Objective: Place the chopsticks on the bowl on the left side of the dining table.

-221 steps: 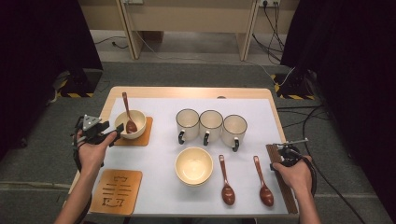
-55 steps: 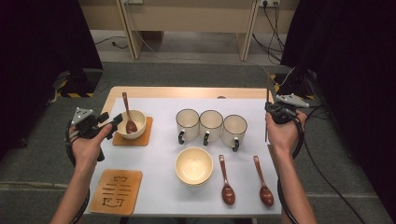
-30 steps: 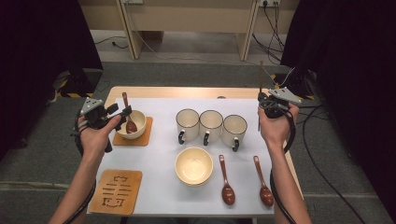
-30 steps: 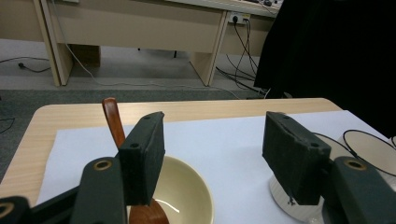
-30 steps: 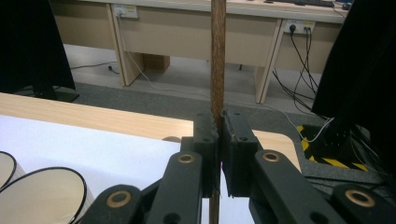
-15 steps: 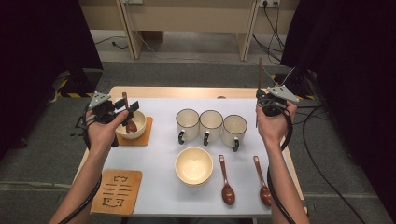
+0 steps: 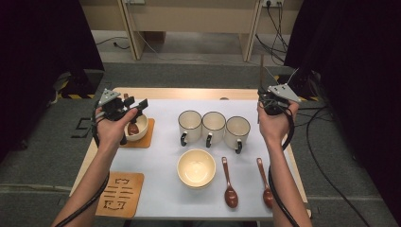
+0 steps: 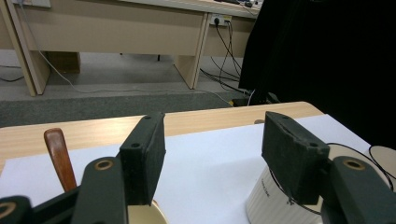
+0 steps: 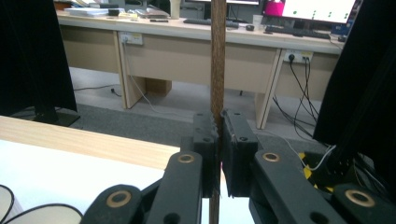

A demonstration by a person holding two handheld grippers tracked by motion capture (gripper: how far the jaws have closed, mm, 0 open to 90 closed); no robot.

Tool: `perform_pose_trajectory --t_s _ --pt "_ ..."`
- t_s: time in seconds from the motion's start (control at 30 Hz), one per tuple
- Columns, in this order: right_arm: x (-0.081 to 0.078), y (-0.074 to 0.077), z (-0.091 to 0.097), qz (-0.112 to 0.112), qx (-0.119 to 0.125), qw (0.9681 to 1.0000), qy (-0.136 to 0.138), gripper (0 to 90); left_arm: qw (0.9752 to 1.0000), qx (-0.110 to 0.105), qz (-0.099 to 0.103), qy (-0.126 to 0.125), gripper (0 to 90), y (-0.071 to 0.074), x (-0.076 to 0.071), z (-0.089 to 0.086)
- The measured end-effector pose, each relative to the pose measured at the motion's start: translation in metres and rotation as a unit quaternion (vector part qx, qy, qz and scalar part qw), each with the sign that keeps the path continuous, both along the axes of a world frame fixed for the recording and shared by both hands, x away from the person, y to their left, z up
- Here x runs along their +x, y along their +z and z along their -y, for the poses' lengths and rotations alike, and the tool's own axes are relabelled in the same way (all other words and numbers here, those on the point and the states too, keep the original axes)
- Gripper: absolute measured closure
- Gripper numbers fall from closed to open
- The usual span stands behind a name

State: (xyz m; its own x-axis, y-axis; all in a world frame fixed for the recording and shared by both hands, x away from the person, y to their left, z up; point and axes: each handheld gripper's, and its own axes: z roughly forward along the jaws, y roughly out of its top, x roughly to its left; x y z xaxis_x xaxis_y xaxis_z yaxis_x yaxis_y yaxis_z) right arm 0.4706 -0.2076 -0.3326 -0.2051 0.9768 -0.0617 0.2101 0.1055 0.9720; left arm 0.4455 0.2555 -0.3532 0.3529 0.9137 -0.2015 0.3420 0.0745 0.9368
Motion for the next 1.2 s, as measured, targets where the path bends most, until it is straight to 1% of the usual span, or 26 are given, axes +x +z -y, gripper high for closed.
perform_pose_trajectory --t_s 0.13,0.23,0.4,0.47,0.77,0.93,1.2 --pt "0.004 0.0 -0.003 0.005 -0.001 1.0 0.003 85.2 1.0 0.001 0.003 -0.004 38.6 0.001 0.001 0.002" --pt "0.006 0.0 -0.005 0.009 -0.005 0.9999 0.006 85.2 1.0 0.001 0.001 -0.006 38.6 0.0 0.001 0.004" --pt "0.009 0.001 -0.007 0.015 -0.009 0.9998 0.008 85.2 1.0 0.002 0.003 -0.004 38.6 0.001 0.001 0.004" --pt "0.011 0.002 -0.007 0.016 -0.005 0.9998 0.007 85.2 1.0 0.003 0.003 -0.005 38.6 0.002 0.001 0.005" --pt "0.018 0.002 -0.01 0.024 -0.008 0.9996 0.012 85.3 0.9999 0.005 0.007 -0.007 38.6 0.007 0.003 0.008" --pt "0.022 0.0 -0.013 0.03 -0.018 0.9993 0.015 85.3 0.9999 0.006 0.007 -0.007 38.6 0.007 0.004 0.009" --pt "0.026 -0.002 -0.017 0.031 -0.013 0.9992 0.02 85.3 0.9999 0.008 0.006 -0.008 38.7 0.007 0.005 0.011"
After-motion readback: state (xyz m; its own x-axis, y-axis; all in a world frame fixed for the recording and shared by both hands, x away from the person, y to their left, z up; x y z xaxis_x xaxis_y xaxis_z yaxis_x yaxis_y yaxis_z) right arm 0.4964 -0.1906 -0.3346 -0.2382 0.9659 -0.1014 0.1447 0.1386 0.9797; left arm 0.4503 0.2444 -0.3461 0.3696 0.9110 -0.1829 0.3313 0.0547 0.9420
